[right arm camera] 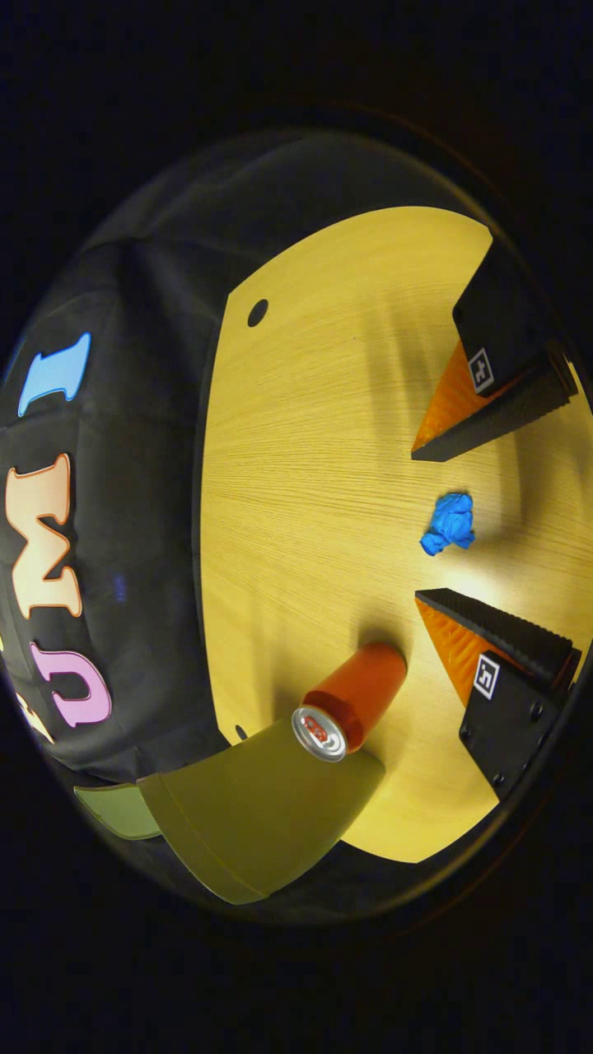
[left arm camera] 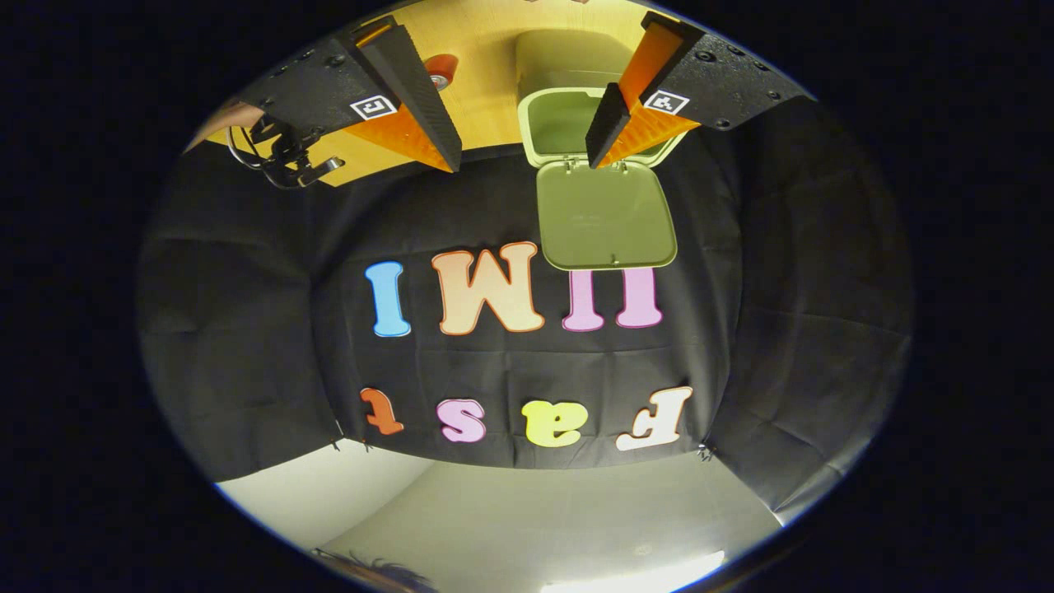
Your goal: Press the lid of the desktop garbage bin to open it, pick up the crumpled paper on the desktop and throw it into the bin, then pick up the pop can on the desktop and drop it into the bin, and finally close the garbage bin lid.
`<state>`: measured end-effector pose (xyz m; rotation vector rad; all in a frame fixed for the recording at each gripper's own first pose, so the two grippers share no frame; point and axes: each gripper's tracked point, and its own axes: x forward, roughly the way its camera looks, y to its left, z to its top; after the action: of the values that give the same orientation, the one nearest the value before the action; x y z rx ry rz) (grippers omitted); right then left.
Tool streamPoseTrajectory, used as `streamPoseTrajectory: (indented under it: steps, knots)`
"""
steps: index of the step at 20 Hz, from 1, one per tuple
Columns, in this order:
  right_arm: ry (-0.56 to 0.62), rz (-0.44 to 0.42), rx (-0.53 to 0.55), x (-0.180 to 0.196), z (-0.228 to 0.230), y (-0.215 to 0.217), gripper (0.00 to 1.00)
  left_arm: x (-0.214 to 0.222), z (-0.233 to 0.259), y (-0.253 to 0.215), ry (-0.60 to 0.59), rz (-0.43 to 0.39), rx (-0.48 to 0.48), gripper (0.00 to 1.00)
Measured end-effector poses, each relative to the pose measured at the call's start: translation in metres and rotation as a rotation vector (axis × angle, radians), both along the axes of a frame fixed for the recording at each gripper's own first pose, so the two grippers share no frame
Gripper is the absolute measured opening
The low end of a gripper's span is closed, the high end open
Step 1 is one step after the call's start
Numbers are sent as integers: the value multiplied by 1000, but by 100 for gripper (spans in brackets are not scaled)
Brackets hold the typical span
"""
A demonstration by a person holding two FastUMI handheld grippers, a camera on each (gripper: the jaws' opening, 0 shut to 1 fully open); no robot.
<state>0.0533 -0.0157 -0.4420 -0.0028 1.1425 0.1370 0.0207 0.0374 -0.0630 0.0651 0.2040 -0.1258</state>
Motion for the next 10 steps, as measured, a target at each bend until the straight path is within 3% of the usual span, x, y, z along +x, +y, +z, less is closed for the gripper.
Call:
streamPoseTrajectory:
  steps: [6, 7, 9, 10]
  knots:
    - [76, 47, -28, 1, -13, 4, 94, -5, -7, -17, 31, -37, 9, 93]
    - [86, 42, -25, 2, -16, 4, 87, -5, -8, -17, 34, -39, 7, 93]
    - [98, 45, -17, 1, -23, 3, 52, -4, -10, -17, 40, -33, -1, 93]
    - [119, 40, -17, -1, -26, 5, 53, -2, -10, -16, 43, -26, -6, 93]
